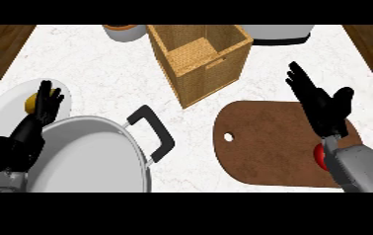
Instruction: Pick the tomato from the cutting board and place it in the basket
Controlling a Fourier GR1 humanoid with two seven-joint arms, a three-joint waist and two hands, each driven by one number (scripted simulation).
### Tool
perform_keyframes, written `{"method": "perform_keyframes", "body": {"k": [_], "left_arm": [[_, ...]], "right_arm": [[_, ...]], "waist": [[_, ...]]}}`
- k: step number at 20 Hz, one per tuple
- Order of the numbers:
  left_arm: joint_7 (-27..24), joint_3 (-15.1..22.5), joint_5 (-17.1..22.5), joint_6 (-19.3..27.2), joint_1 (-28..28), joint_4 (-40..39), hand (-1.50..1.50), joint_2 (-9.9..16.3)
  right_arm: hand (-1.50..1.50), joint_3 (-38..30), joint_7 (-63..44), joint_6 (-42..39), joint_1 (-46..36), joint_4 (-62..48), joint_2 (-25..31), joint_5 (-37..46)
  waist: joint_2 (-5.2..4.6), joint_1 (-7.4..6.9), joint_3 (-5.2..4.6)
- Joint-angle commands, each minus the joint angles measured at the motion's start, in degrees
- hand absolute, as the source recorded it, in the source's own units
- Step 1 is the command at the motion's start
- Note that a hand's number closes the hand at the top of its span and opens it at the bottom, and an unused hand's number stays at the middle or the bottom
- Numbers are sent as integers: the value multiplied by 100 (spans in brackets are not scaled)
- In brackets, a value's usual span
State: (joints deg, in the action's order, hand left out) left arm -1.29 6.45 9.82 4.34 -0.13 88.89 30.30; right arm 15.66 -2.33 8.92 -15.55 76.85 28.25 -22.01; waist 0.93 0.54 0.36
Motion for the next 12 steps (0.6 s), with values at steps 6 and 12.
{"method": "perform_keyframes", "body": {"k": [6,12], "left_arm": [[881,-27,712,426,616,-943,0,-627],[1559,21,748,265,599,-770,0,-509]], "right_arm": [[150,-1425,1089,-873,-630,1004,-108,-1470],[-150,-268,1526,-913,-12,1724,-179,-273]], "waist": [[-124,175,-13],[-76,178,-47]]}}
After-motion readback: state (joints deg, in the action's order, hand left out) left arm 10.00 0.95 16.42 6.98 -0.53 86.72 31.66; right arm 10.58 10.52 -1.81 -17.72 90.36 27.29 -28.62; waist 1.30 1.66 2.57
